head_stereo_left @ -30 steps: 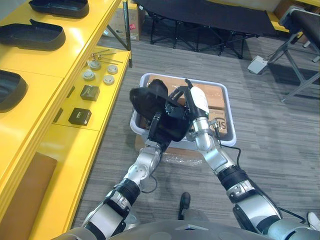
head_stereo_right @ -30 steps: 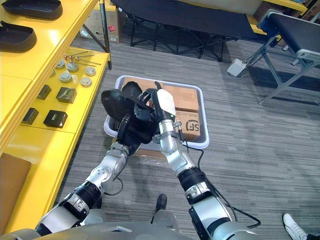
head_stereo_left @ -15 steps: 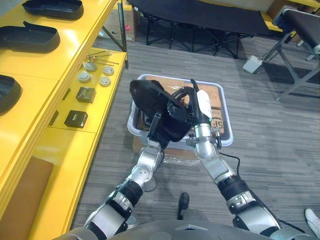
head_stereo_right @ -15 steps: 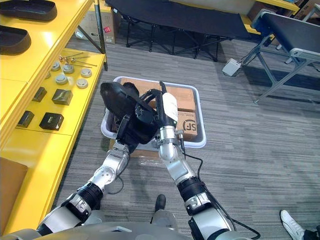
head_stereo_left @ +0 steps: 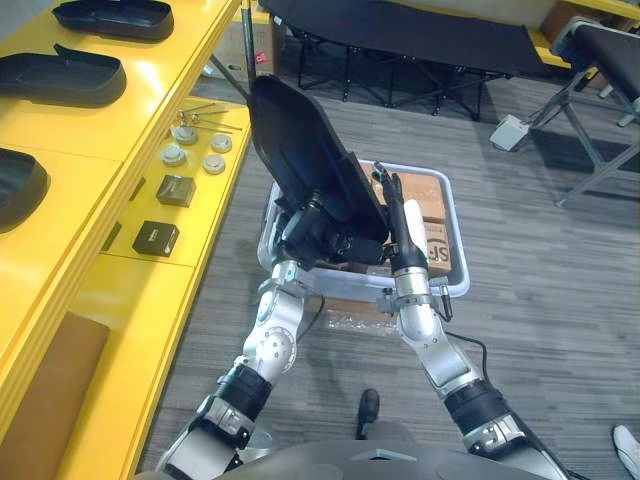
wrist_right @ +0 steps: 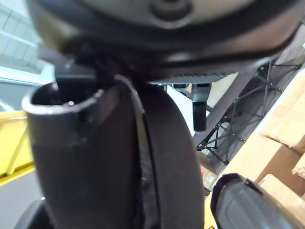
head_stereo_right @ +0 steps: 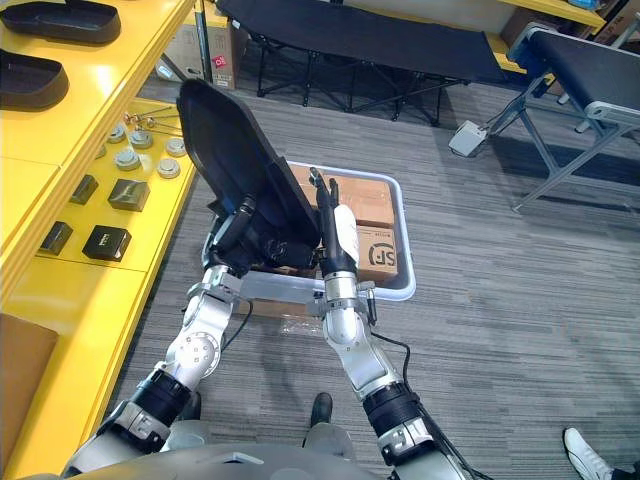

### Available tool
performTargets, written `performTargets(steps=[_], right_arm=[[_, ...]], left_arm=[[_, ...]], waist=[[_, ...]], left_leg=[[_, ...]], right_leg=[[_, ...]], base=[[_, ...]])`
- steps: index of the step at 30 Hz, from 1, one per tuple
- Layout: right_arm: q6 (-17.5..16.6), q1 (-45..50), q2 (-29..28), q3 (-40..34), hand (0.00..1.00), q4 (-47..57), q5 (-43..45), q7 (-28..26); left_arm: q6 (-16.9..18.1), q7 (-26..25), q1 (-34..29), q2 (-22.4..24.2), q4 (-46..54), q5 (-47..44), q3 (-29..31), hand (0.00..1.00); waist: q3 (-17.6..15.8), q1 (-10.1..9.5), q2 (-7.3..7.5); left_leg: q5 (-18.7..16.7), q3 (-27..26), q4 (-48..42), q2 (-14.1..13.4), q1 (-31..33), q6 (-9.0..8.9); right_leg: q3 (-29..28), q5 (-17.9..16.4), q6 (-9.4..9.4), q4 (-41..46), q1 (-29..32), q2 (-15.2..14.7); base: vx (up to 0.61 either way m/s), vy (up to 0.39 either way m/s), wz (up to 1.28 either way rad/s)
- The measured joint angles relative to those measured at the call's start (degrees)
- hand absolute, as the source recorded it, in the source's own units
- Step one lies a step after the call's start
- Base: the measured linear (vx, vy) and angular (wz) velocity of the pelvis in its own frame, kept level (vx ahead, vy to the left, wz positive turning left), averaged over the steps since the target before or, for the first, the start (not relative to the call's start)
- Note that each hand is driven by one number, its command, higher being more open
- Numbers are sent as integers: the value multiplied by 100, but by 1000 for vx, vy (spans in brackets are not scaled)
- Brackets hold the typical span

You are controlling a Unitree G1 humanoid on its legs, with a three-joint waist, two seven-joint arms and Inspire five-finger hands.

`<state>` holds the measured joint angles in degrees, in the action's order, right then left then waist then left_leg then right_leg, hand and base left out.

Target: Walk over and take three plastic housings, then place them on the shelf

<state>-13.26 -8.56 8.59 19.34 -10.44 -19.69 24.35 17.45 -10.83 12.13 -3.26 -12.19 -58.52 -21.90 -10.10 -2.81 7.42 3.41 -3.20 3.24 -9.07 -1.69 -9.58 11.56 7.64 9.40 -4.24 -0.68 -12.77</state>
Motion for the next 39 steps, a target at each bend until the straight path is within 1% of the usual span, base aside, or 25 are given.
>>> performTargets(steps=[3,4,6,7,9,10,11,12,13,14,15,16,19,20,22,24,26,28,29,31,33,36,38,39], right_arm=[[3,262,-110,49,100,352,218,-112],[4,322,-139,38,100,410,241,-113],[5,476,-175,39,100,583,449,-132],[2,578,-175,29,100,705,525,-132],[-5,779,-169,-31,100,942,602,-134],[-9,845,-168,-73,100,1020,685,-136],[-17,959,-176,-177,100,1129,818,-154],[-37,1018,-179,-238,100,1162,883,-171],[-76,1146,-186,-407,100,1195,1017,-261],[-95,1200,-193,-468,100,1196,1080,-295],[-117,1323,-220,-581,100,1197,1238,-370],[-117,1461,-230,-679,100,1197,1384,-411],[-112,1738,-251,-785,100,1190,1602,-483],[-108,1874,-292,-863,100,1187,1735,-587],[-61,1974,-311,-926,100,1163,1971,-809],[-11,2062,-369,-1043,100,1117,2067,-972],[36,2189,-406,-1150,100,1110,2224,-1053],[37,2306,-422,-1293,100,1109,2503,-1154],[40,2362,-444,-1418,100,1108,2763,-1263],[44,2372,-451,-1566,100,1088,2946,-1330],[43,2370,-451,-1678,100,1088,2982,-1377],[43,2337,-449,-1804,100,1011,3408,-1576],[43,2327,-447,-1843,100,893,3544,-1698],[47,2302,-445,-1866,100,782,3632,-1773]], left_arm=[[-162,-34,-421,29,617,470,258,0],[-169,-66,-518,31,741,623,273,0],[-277,-310,-843,88,1112,1368,392,0],[-282,-571,-988,130,1196,1914,488,0],[-285,-1037,-1243,161,1278,2578,655,0],[-280,-1226,-1309,205,1281,2897,760,0],[-276,-1538,-1428,263,1300,3351,955,0],[-274,-1681,-1485,276,1316,3519,1071,0],[-265,-2091,-1591,318,1375,4008,1411,0],[-255,-2230,-1638,335,1425,4173,1551,0],[-228,-2484,-1736,340,1576,4449,1792,0],[-195,-2655,-1788,334,1724,4679,2005,0],[-93,-2845,-1943,336,2137,5148,2289,0],[-73,-2870,-1968,334,2338,5398,2347,0],[-42,-2836,-1975,331,2508,5463,2362,0],[-4,-2675,-2000,343,2625,5459,2397,0],[26,-2396,-2170,345,2766,5449,2409,0],[27,-2109,-2347,367,2877,5420,2406,0],[33,-1864,-2443,382,2914,5218,2411,0],[35,-1477,-2605,391,2946,4641,2427,0],[34,-1352,-2717,418,2955,4488,2482,0],[34,-1284,-2890,455,3049,4489,2728,0],[34,-1280,-2901,454,3122,4495,2907,0],[28,-1289,-2928,460,3204,4499,3043,0]], waist=[[94,2,-54],[103,-9,-72],[176,-10,-165],[234,-5,-222],[333,25,-318],[353,29,-343],[372,42,-377],[379,47,-387],[385,73,-394],[386,89,-394],[389,121,-391],[391,124,-393],[455,120,-406],[508,116,-434],[598,133,-479],[652,150,-529],[688,175,-582],[699,174,-600],[702,169,-604],[702,172,-604],[702,165,-605],[707,143,-614],[714,125,-628],[724,77,-642]], left_leg=[[-57,-18,-33,2,-26,-4],[-63,-30,-26,2,-45,-8],[-77,-58,-3,4,-82,-13],[-85,-64,-3,4,-84,-10],[-96,-72,-3,1,-90,-10],[-97,-75,-3,0,-94,-10],[-99,-87,-2,-2,-104,-12],[-101,-95,-1,-4,-110,-13],[-106,-112,2,-8,-126,-16],[-110,-116,5,-10,-131,-17],[-112,-123,14,-11,-142,-18],[-114,-141,23,-11,-160,-19],[-117,-163,55,-11,-170,-21],[-117,-167,78,-10,-179,-21],[-117,-178,95,-9,-181,-21],[-125,-194,95,-10,-188,-19],[-133,-217,93,-9,-195,-13],[-134,-236,90,-10,-202,-13],[-136,-241,90,-10,-205,-14],[-137,-257,90,-10,-218,-14],[-139,-264,91,-10,-224,-14],[-140,-236,86,-10,-208,-13],[-136,-97,81,-9,-137,-10],[-130,-1,67,-10,-78,-8]], right_leg=[[18,-3,-5,-10,-29,0],[18,-5,-7,-8,-35,0],[24,-8,-10,3,-40,-2],[33,-13,-14,5,-39,-2],[49,-35,-25,9,-39,-1],[50,-39,-27,14,-39,-1],[50,-51,-38,19,-39,-1],[50,-54,-40,20,-39,0],[48,-58,-45,25,-39,4],[47,-60,-47,27,-39,5],[44,-76,-72,30,-39,5],[32,-90,-93,31,-39,5],[17,-97,-95,30,-24,5],[15,-101,-93,29,-22,5],[11,-96,-82,23,-11,5],[-3,-90,-70,19,-9,6],[-23,-83,-57,12,-5,6],[-40,-83,-55,4,-4,9],[-46,-85,-53,4,-4,9],[-60,-86,-51,3,-4,9],[-66,-89,-50,3,-5,9],[-38,-112,-68,2,-14,8],[100,-139,-63,3,-51,0],[198,-148,-58,4,-69,0]], base=[[4,0,-1],[13,-1,-6],[3,0,-6],[-4,-1,-3],[0,0,0],[0,0,0],[-15,-4,-3],[-28,-5,-5],[-27,-4,-5],[-31,-4,-4],[-20,0,-4],[-17,1,-4],[-4,1,-1],[0,0,0],[4,0,-2],[6,-1,-4],[1,-1,-5],[-2,-1,-5],[0,0,0],[-16,-1,-4],[-11,-1,-2],[-10,-2,6],[-12,-7,31],[-1,-8,39]])
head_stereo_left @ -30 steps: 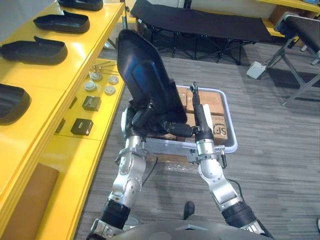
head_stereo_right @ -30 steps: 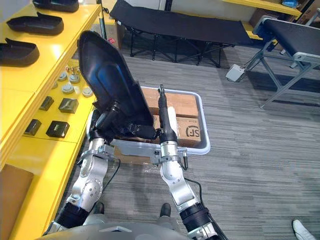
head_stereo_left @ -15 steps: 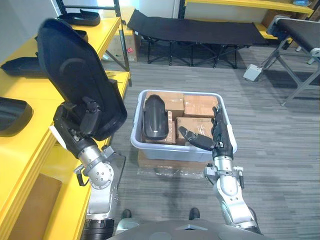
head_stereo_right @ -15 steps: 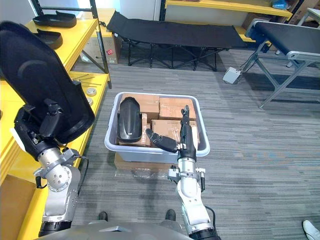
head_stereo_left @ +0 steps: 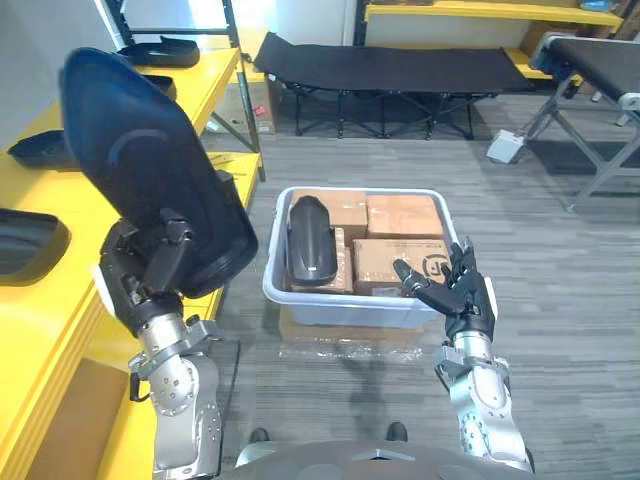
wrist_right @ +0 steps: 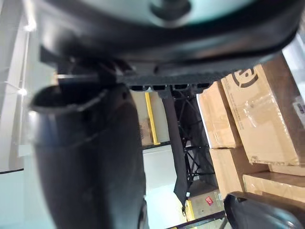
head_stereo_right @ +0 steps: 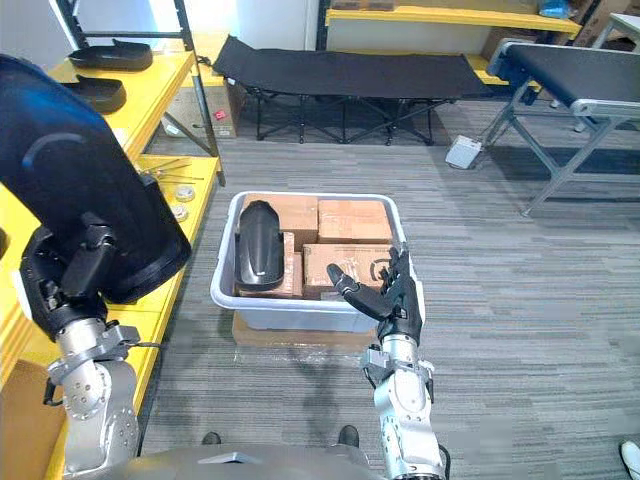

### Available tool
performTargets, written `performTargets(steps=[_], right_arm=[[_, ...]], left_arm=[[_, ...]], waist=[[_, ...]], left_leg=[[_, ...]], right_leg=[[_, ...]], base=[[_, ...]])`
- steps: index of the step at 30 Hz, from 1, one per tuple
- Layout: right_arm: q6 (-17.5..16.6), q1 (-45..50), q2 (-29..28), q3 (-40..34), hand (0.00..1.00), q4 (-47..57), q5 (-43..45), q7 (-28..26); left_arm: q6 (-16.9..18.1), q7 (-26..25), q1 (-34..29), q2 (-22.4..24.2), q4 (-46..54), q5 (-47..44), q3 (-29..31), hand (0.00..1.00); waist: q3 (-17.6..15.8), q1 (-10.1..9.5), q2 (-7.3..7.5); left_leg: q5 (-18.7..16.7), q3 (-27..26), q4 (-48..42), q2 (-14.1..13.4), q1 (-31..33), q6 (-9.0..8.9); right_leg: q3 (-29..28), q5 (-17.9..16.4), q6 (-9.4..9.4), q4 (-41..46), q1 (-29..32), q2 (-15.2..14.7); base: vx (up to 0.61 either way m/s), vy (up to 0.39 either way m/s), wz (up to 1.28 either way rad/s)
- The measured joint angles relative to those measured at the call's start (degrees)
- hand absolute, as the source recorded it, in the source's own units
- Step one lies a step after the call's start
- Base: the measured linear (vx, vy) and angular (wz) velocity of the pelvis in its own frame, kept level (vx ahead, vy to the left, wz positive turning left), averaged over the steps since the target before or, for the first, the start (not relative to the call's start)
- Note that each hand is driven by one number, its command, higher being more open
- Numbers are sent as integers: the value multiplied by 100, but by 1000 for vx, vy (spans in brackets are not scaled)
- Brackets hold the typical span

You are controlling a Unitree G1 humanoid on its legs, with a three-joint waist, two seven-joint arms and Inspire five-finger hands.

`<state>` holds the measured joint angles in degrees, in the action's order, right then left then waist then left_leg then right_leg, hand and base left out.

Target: Walk over and take three plastic housings, then place them on the shelf

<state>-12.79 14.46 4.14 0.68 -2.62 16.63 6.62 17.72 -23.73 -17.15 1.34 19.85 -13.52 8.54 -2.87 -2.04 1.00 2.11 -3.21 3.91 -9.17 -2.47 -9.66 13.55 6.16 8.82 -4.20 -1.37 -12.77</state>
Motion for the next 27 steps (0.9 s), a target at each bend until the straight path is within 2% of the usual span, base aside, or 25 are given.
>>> performTargets(steps=[5,8,13,16,18,21,22,23,24,25,26,27], right_arm=[[210,-334,35,191,100,-411,49,-131],[257,-665,42,407,100,-625,41,-150],[334,-1150,-8,700,100,-855,54,-351],[341,-1356,-48,934,100,-948,51,-359],[372,-1376,-50,1103,100,-956,28,-364],[509,-1361,-51,1322,100,-977,-275,-376],[538,-1297,-49,1347,100,-975,-316,-344],[582,-1253,-39,1345,100,-955,-343,-314],[630,-1173,49,1343,100,-946,-403,-266],[648,-1070,133,1324,100,-946,-456,-261],[658,-1039,137,1324,100,-947,-455,-287],[658,-1011,121,1327,100,-946,-453,-388]], left_arm=[[-5,-94,-342,124,272,13,666,0],[-4,-205,-586,215,292,20,1039,0],[-5,-243,-1016,388,292,14,1742,0],[-4,-213,-1204,453,292,-62,2027,0],[11,-124,-1242,454,292,-245,2089,0],[110,172,-1234,455,292,-442,2082,0],[112,400,-1187,456,290,-456,2015,0],[112,512,-1161,456,287,-458,1951,0],[112,689,-1128,458,281,-458,1758,0],[117,805,-1140,463,282,-455,1605,0],[118,828,-1152,463,283,-455,1592,0],[126,794,-1160,467,284,-458,1630,0]], waist=[[73,-330,-115],[118,-602,-169],[160,-1013,-133],[166,-1159,-127],[171,-1206,-122],[206,-1158,-113],[200,-1006,-116],[199,-914,-115],[161,-837,-167],[130,-909,-220],[121,-913,-240],[106,-917,-259]], left_leg=[[0,422,-83,2,173,-5],[15,679,-98,20,267,-14],[10,1072,-162,63,409,-23],[-3,1214,-191,70,409,-41],[-28,1362,-275,82,467,-67],[61,1601,-380,90,764,-31],[100,1350,-378,32,936,286],[181,1026,-404,-38,1011,440],[411,502,-470,-161,1052,524],[538,494,-421,-113,993,225],[580,527,-387,-72,986,148],[610,538,-340,-17,985,167]], right_leg=[[432,-81,27,5,-182,0],[684,-134,43,5,-289,-1],[1062,-242,59,22,-423,-5],[1193,-337,73,92,-509,-2],[1337,-400,71,130,-589,2],[1811,-593,80,370,-661,1],[2216,-670,111,452,-803,-18],[2440,-693,116,477,-895,-23],[2726,-749,140,586,-1046,-56],[2777,-885,233,720,-1134,-150],[2792,-907,263,730,-1168,-178],[2800,-920,271,730,-1168,-220]], base=[[16,-12,45],[15,-9,41],[5,-7,40],[9,-7,23],[9,-20,37],[12,-38,81],[7,-42,145],[9,-14,176],[8,81,135],[10,89,106],[-12,114,46],[-16,55,18]])
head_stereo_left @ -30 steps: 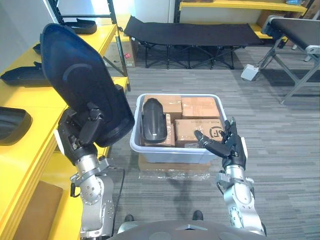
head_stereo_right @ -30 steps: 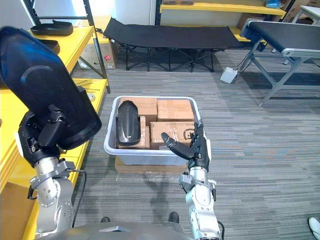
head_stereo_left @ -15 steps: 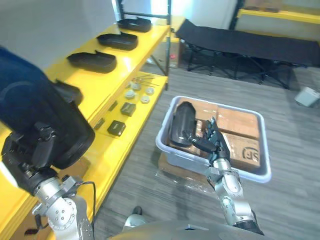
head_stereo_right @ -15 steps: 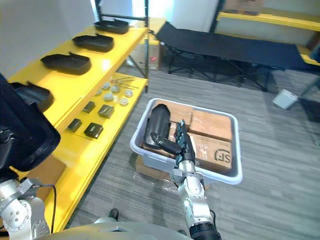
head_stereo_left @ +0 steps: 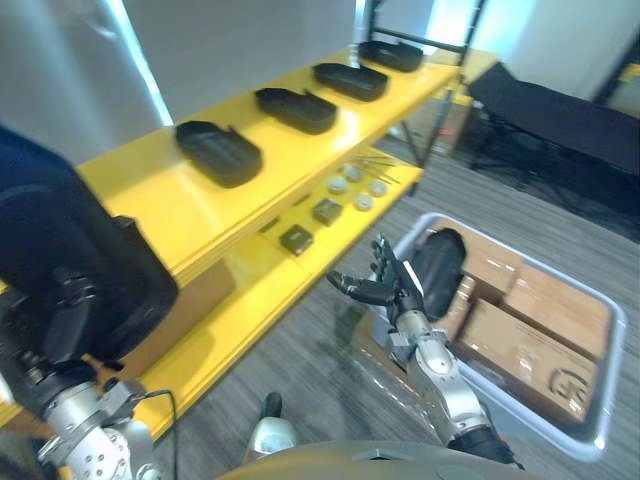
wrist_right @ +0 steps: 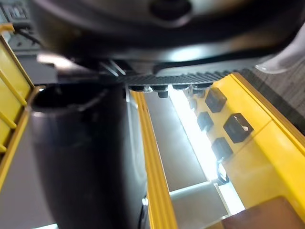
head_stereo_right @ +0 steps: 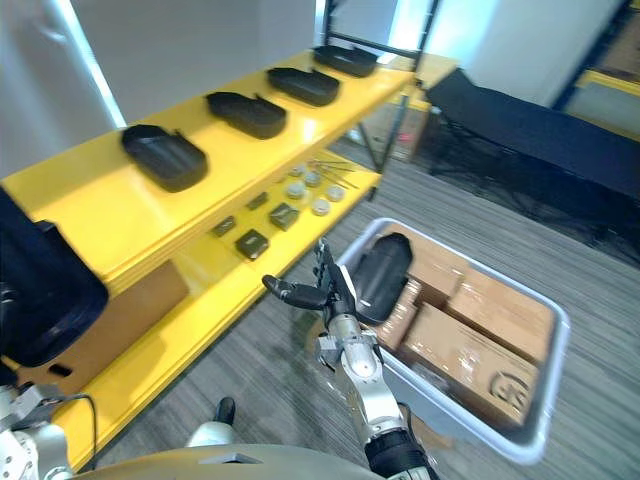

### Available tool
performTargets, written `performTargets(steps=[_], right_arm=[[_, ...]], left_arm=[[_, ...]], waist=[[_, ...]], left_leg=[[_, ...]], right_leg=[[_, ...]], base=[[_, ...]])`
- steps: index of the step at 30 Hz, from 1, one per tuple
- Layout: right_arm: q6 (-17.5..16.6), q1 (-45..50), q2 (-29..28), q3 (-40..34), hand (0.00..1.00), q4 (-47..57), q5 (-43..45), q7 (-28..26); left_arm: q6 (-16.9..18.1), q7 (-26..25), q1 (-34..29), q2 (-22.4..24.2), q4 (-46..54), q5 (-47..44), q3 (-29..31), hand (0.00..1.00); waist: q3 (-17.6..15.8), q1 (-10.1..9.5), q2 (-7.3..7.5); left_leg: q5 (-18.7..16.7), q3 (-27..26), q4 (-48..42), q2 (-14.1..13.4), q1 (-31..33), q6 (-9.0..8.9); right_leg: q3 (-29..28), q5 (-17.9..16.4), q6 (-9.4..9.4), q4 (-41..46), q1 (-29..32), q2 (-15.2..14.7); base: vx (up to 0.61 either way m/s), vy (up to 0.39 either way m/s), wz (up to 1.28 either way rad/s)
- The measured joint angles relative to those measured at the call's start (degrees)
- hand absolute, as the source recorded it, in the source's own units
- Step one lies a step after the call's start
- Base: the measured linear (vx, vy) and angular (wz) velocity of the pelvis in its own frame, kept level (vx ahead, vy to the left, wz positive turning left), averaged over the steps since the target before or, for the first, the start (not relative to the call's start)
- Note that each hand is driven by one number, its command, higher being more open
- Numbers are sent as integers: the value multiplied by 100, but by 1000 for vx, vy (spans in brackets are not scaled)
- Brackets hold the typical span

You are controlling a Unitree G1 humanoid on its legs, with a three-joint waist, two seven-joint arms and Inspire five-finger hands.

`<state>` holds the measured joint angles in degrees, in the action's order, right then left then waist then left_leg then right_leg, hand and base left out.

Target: Walk over and take three plastic housings, then place them on the shelf

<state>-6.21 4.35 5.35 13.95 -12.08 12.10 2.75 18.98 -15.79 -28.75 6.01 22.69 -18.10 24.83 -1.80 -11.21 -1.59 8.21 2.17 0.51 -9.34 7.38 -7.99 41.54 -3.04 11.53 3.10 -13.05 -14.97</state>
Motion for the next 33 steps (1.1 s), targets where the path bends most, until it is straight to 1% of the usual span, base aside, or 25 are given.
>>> performTargets(steps=[3,5,6,8,10,11,12,13,14,15,16,17,18,19,20,22,23,24,25,26,27,28,30,32,33], right_arm=[[-1,0,-87,16,100,2,-4,-258],[-2,-6,-108,49,100,5,-26,-357],[-3,-15,-116,104,100,15,-55,-353],[-60,-60,-117,218,100,127,-152,-263],[-238,-260,-113,272,100,143,-445,16],[-386,-365,-92,248,100,149,-504,194],[-623,-478,-52,197,100,189,-505,396],[-789,-539,-34,122,100,296,-516,519],[-961,-554,-33,27,100,509,-519,623],[-1145,-587,-32,-29,100,749,-522,695],[-1389,-716,-18,-134,100,1060,-513,745],[-1511,-811,5,-191,100,1202,-502,745],[-1716,-1056,114,-306,100,1464,-505,745],[-1910,-1334,209,-413,100,1600,-509,758],[-1987,-1466,229,-469,100,1641,-509,764],[-2220,-1635,291,-690,100,1850,-565,968],[-2243,-1631,285,-753,100,1875,-643,1060],[-2266,-1542,283,-896,100,1898,-760,1229],[-2280,-1362,250,-1076,100,1904,-818,1411],[-2278,-1292,253,-1154,100,1904,-827,1458],[-2279,-1150,260,-1282,100,1923,-825,1546],[-2278,-1022,251,-1344,100,1925,-759,1531],[-2199,-880,280,-1420,100,1983,-711,1493],[-1912,-842,276,-1639,100,1974,-734,1535],[-1805,-734,272,-1796,100,1962,-750,1548]], left_arm=[[1,-25,-21,1,18,0,55,0],[1,60,-36,3,110,3,19,0],[3,95,-40,3,198,4,26,0],[40,142,-28,1,513,20,25,0],[98,260,39,-9,715,65,18,0],[109,325,124,-19,733,74,-4,0],[111,377,245,-69,731,68,-64,0],[126,415,323,-174,731,54,-99,0],[149,460,389,-345,732,49,-93,0],[204,465,423,-544,731,48,-85,0],[238,418,525,-803,708,36,-64,0],[238,382,640,-885,662,26,-50,0],[238,312,906,-916,526,-1,-25,0],[239,209,1157,-908,334,-27,-16,0],[239,149,1265,-908,223,-43,-28,0],[237,48,1652,-818,-166,-106,-219,0],[236,48,1694,-795,-206,-146,-300,0],[237,52,1691,-788,-246,-173,-516,0],[235,129,1609,-758,-248,-160,-688,0],[236,165,1523,-716,-219,-147,-724,0],[239,208,1347,-636,-156,-131,-725,0],[239,205,1243,-634,-152,-185,-699,0],[239,177,1022,-599,-101,-234,-650,0],[239,147,900,-600,-46,-212,-792,0],[239,140,875,-597,-26,-206,-911,0]], waist=[[-100,9,-73],[-114,15,-77],[-128,-8,-58],[-195,-19,45],[-322,-49,163],[-398,-56,155],[-435,-48,102],[-453,-45,69],[-465,-39,60],[-483,-8,79],[-537,66,19],[-542,89,30],[-550,156,17],[-565,175,3],[-579,186,-15],[-651,293,-114],[-687,343,-90],[-723,474,-26],[-771,511,163],[-800,511,160],[-838,495,81],[-819,472,87],[-751,387,95],[-738,397,112],[-723,395,136]], left_leg=[[27,-46,42,41,-72,34],[80,-81,157,73,-157,61],[104,-97,201,83,-188,50],[105,-93,188,132,-178,38],[-21,-54,34,361,-166,88],[-121,21,-86,480,-165,134],[-158,179,-156,592,-149,195],[-161,313,-156,637,-157,236],[-179,435,-152,668,-163,293],[-184,553,-134,693,-171,346],[-179,815,-65,658,-173,437],[-146,975,8,585,-187,495],[-68,1196,100,557,-192,604],[-64,1297,127,571,-212,610],[-64,1342,145,572,-226,611],[-75,1726,169,595,-174,593],[-93,1831,165,646,-149,567],[-138,1984,160,783,-82,521],[-270,1888,-115,913,-37,580],[-368,1795,-453,960,28,556],[-546,1710,-685,948,9,364],[-547,1791,-619,962,-60,334],[-441,1880,-476,938,-35,206],[-354,1819,-388,876,17,222],[-269,1663,-323,827,22,299]], right_leg=[[-61,-27,-40,-4,-16,-48],[-65,-40,-30,-11,-35,-87],[-56,-40,-30,-22,-44,-99],[5,-57,-39,35,-44,-176],[102,-254,-130,607,-9,-573],[131,-260,-172,1019,7,-772],[77,-142,-369,1779,200,-1077],[-143,52,-737,2272,388,-1206],[-566,321,-971,2567,550,-1202],[-986,670,-945,2771,671,-1157],[-1515,377,-743,2944,824,-820],[-1683,-83,-671,2986,917,-587],[-1879,-822,-655,2885,1069,-148],[-2049,-1108,-718,2562,1229,197],[-2176,-1150,-761,2334,1309,362],[-3117,-1122,-780,1212,1477,985],[-3362,-1114,-767,897,1450,1082],[-3582,-983,-666,756,1349,1228],[-3581,-967,-823,810,1279,1128],[-3531,-941,-867,839,1225,1112],[-3322,-854,-897,860,1057,1124],[-3245,-842,-913,878,990,1123],[-3128,-809,-886,845,933,1185],[-3010,-789,-853,832,889,1244],[-2996,-787,-850,917,904,1235]], base=[[-39,45,-1],[-31,9,-5],[0,0,0],[6,9,5],[49,65,25],[36,148,59],[6,141,73],[9,186,83],[40,125,75],[84,122,88],[86,49,81],[94,-35,90],[72,-78,72],[68,-91,62],[37,-83,48],[-28,-108,80],[-81,-117,138],[-13,-97,158],[19,-116,149],[106,-108,110],[128,-121,66],[163,-111,60],[238,-99,46],[204,-67,63],[136,-9,76]])
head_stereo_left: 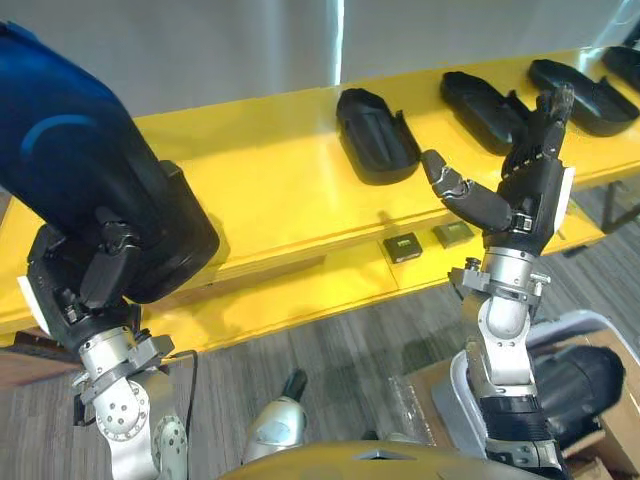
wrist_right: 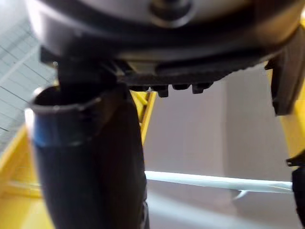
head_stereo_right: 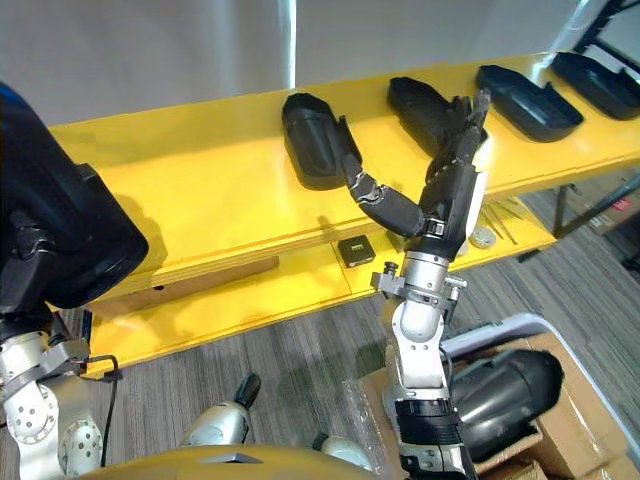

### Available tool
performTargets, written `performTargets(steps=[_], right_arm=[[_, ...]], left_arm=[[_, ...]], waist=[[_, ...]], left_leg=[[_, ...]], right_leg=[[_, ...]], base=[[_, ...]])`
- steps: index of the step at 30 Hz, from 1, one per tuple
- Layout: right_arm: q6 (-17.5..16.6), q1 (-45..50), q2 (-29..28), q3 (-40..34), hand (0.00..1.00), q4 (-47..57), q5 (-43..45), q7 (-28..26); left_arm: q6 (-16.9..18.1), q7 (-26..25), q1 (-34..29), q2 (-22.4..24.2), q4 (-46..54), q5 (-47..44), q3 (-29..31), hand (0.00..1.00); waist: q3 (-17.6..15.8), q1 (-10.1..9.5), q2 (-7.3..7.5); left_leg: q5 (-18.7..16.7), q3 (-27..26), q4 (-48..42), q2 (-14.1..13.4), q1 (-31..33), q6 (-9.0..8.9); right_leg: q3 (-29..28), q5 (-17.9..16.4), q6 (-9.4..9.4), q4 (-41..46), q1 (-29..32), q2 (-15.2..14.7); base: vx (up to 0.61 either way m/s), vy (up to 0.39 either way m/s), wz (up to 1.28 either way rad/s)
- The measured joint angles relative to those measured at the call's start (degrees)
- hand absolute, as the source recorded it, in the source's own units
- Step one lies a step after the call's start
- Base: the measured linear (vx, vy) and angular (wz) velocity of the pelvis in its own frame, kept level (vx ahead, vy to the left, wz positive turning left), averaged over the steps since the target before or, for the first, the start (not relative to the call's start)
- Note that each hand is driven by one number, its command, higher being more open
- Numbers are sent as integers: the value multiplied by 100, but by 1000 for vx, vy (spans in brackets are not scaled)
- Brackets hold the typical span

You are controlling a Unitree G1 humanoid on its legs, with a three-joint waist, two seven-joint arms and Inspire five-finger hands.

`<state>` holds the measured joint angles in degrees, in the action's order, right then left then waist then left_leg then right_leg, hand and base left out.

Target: Walk over and take three plastic housings, then place them on the shelf

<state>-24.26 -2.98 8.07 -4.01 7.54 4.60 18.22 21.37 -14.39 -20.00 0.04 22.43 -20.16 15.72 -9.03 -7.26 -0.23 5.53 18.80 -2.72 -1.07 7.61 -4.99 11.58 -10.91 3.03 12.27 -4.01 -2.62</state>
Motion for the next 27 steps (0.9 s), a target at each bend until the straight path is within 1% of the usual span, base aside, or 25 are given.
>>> performTargets(steps=[1,2,3,4,5,6,7,8,9,10,11,12,15,17,19,22,23,25,27], right_arm=[[47,215,-15,-236,100,-62,-53,-6],[51,374,-71,-409,100,-109,-73,-27],[28,641,-260,-700,100,-58,-26,-60],[3,788,-391,-870,100,-65,45,-95],[14,1114,-640,-1110,100,-63,153,-81],[17,1369,-741,-1266,100,-64,158,-10],[22,1649,-784,-1433,100,-62,159,96],[35,1759,-784,-1497,100,-61,152,234],[82,1911,-860,-1567,100,-49,129,529],[134,2043,-999,-1570,100,-27,126,808],[176,2106,-1094,-1564,100,-5,120,946],[269,2267,-1181,-1483,100,4,121,1206],[437,2604,-1282,-1220,100,-18,135,1500],[478,2713,-1329,-1125,100,-96,132,1467],[482,2821,-1359,-1099,100,-359,121,1356],[555,2896,-1380,-1098,100,-770,142,1034],[679,2910,-1382,-1093,100,-977,151,819],[800,2904,-1350,-1025,100,-1331,308,473],[985,2853,-1320,-915,100,-1777,609,-60]], left_arm=[[11,-26,-7,35,30,-2,-153,0],[44,-56,-5,95,40,-2,-210,0],[108,-81,9,147,69,-1,-257,0],[124,-83,41,169,44,0,-266,0],[122,-125,30,182,16,1,-307,0],[122,-177,0,193,10,2,-372,0],[122,-212,-9,223,11,30,-476,0],[123,-213,-9,228,11,32,-525,0],[124,-213,-2,220,16,32,-587,0],[124,-179,-6,216,32,32,-620,0],[124,-153,-10,218,37,31,-626,0],[123,-100,-42,219,48,30,-635,0],[115,45,-124,220,67,30,-631,0],[111,111,-163,220,67,29,-625,0],[103,252,-235,220,74,31,-649,0],[103,297,-253,219,95,51,-641,0],[89,319,-253,216,177,53,-613,0],[64,372,-245,163,353,79,-554,0],[-114,524,-186,-14,490,179,-399,0]], waist=[[-17,29,-46],[-5,94,-40],[51,232,113],[52,339,119],[46,493,119],[47,592,74],[48,697,-38],[73,736,-88],[83,783,-111],[92,801,-109],[93,818,-108],[93,850,-109],[104,874,-125],[129,901,-146],[252,919,-184],[386,913,-235],[415,913,-250],[458,904,-255],[535,883,-245]], left_leg=[[116,-244,56,-119,24,109],[199,-414,117,-137,79,149],[192,-961,259,-73,181,313],[151,-1293,344,-171,200,475],[-55,-2304,241,-491,282,487],[-78,-2804,176,-686,236,457],[130,-3144,237,-777,74,312],[290,-3169,302,-779,12,237],[339,-3200,414,-730,-143,122],[335,-3261,475,-666,-256,127],[339,-3283,521,-637,-315,135],[335,-3328,645,-583,-427,184],[358,-3533,779,-516,-567,223],[351,-3620,780,-516,-620,233],[355,-3794,780,-544,-630,237],[372,-3909,780,-559,-620,259],[374,-3935,780,-555,-616,262],[382,-3982,780,-556,-610,272],[394,-4005,781,-551,-615,286]], right_leg=[[-12,-39,-48,480,247,43],[-20,-219,-222,426,368,45],[15,108,-126,-225,294,-157],[102,96,-107,-296,257,-141],[307,163,-118,-300,256,-148],[426,156,-107,-302,184,-151],[525,129,-63,-301,61,-150],[537,101,-21,-301,13,-157],[529,75,21,-303,-73,-238],[507,75,47,-315,-141,-301],[486,78,60,-337,-181,-323],[465,98,94,-363,-235,-368],[385,150,214,-498,-317,-439],[378,188,249,-555,-374,-450],[397,228,265,-594,-392,-459],[459,280,288,-670,-409,-466],[496,302,296,-707,-432,-472],[548,332,307,-759,-472,-476],[556,338,315,-771,-487,-480]], base=[[82,23,78],[-33,97,94],[-70,92,88],[-83,34,102],[-22,-49,83],[15,-41,75],[60,8,43],[71,74,20],[34,85,-5],[18,89,-11],[-8,90,-12],[-20,113,-9],[-34,86,-17],[-44,49,-12],[-17,16,1],[-6,17,9],[-9,20,14],[-2,19,12],[6,14,5]])
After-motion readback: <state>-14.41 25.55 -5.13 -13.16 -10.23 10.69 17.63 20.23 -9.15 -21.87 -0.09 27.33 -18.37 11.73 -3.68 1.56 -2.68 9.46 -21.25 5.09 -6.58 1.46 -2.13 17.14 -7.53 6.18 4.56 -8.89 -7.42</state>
